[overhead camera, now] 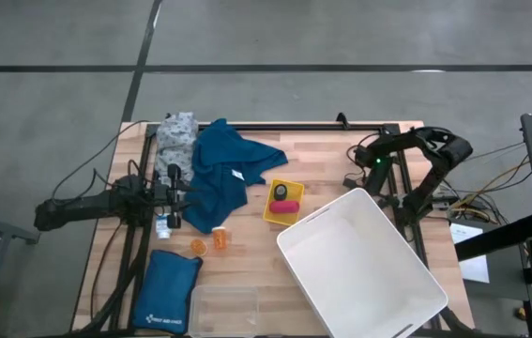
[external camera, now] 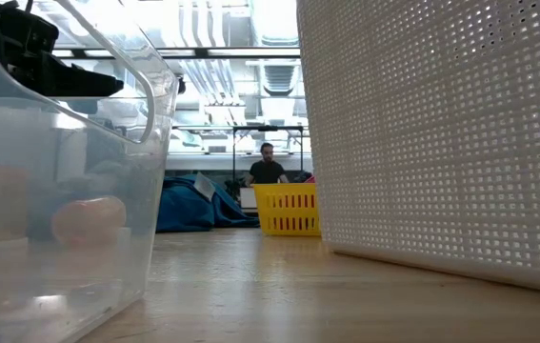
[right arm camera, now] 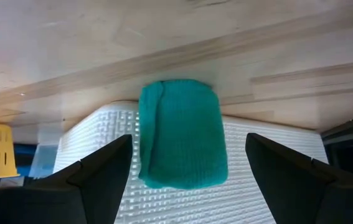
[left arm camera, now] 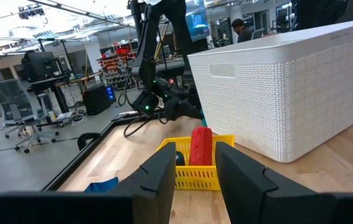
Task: Pick & place medical supplies in basket/bin
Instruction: Put the light blue bandage into the yellow bin
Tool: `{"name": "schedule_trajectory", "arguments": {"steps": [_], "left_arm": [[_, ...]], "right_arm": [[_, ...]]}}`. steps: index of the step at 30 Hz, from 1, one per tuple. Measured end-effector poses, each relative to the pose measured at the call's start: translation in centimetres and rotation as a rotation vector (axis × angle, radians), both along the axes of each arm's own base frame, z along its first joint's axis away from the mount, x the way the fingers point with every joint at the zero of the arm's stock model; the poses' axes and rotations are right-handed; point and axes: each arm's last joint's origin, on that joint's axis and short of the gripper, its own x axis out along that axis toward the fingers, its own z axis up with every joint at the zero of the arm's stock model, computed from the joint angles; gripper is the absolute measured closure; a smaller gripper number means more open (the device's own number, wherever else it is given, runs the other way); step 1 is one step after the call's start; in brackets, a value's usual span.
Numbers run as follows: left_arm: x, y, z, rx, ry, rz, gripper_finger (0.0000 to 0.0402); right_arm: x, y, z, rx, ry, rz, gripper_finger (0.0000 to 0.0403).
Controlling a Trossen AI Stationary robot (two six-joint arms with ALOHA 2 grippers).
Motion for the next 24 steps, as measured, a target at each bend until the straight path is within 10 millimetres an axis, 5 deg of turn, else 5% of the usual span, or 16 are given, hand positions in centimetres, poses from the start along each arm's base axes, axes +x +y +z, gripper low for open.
{"name": "schedule_trajectory", "arguments": {"steps": [24], "left_arm": [[0.0, 0.0, -0.01, 0.0, 0.0, 0.0, 0.0284]], "right_arm": [[0.7, 0.8, 0.13, 0.008, 0.015, 0.055, 0.0101]]}}
